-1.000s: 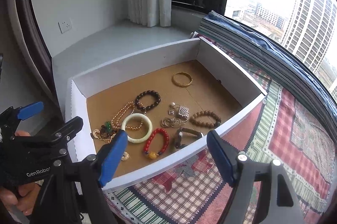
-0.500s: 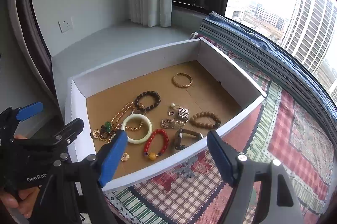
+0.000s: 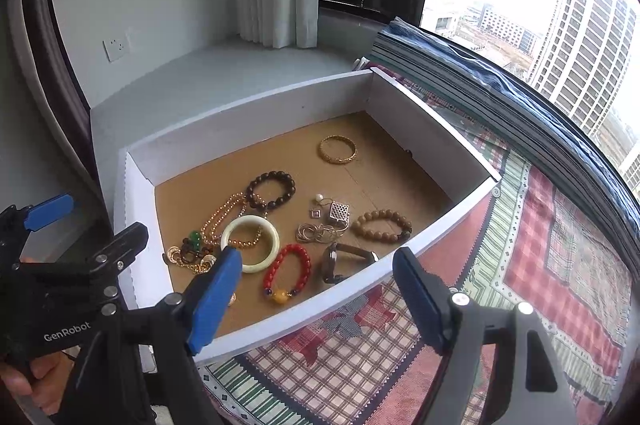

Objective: Organize jewelry

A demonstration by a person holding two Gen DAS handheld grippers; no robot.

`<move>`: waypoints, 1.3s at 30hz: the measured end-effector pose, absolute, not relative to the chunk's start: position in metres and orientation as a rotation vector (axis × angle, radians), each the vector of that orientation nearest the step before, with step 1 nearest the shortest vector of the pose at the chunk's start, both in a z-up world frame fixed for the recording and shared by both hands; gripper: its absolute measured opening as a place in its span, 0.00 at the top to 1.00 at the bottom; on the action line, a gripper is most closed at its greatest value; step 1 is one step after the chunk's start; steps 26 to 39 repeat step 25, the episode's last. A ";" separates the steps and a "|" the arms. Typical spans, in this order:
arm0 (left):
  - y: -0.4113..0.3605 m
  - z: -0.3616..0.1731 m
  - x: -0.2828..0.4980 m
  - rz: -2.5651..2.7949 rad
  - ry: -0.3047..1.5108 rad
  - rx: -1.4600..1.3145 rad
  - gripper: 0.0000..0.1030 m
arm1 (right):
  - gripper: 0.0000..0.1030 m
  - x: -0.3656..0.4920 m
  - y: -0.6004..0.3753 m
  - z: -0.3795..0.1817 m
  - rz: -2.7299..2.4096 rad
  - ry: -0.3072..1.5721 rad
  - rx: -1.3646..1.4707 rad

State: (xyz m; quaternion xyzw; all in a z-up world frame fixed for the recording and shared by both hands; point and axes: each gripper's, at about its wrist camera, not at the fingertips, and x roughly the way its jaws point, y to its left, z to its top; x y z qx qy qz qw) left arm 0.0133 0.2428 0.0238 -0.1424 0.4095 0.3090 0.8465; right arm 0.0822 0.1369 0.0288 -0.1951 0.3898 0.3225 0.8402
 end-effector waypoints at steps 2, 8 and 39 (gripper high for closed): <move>0.243 0.023 0.014 0.653 0.868 -0.302 0.01 | 0.23 0.082 0.137 0.028 0.682 0.824 -0.415; 0.246 0.020 0.016 0.650 0.878 -0.309 0.01 | 0.23 0.083 0.137 0.026 0.678 0.828 -0.414; 0.242 0.017 0.017 0.657 0.859 -0.291 0.01 | 0.23 0.086 0.138 0.021 0.676 0.834 -0.427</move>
